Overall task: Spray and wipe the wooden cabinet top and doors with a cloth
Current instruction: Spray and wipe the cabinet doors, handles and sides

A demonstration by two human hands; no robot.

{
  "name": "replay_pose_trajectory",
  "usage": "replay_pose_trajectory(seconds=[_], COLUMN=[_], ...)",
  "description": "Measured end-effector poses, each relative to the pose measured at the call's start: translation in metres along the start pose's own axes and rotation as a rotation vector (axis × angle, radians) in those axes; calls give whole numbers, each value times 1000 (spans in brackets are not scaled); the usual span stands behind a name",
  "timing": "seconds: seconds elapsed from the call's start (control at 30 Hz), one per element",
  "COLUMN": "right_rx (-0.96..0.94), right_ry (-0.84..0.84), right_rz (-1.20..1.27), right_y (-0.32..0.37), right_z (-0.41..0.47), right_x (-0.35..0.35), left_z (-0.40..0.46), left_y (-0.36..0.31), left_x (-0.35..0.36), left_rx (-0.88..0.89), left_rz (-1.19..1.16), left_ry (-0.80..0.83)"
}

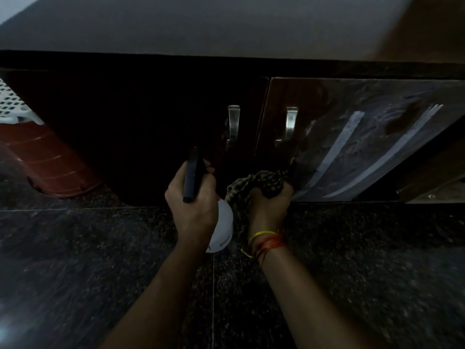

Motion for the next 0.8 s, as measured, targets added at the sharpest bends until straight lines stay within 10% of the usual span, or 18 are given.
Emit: replay_pose_trajectory(seconds=[0.33, 0.6, 0.8], right_rx=[456, 255, 558], right_ry=[56, -69, 53], right_rz=[131, 215, 247], right_y=[-65, -45, -65], right_z=[12, 10, 23], right_x=[8, 15, 11], left_z=[-4, 0, -2], left_y=[6, 5, 2], left_x=[-3, -2, -2], left_rx=[-6, 24, 9], left_rz=[4, 17, -11], left_ry=[26, 40, 35])
Point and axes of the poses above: each hand's wrist, its own z-axis towards the middle knuckle, its own x-axis out of the palm, y = z × x, the point moved 3 cm from there along z, towards the middle knuckle, and after that the axes turned 1 degree about -z, right-handed, at the moved point
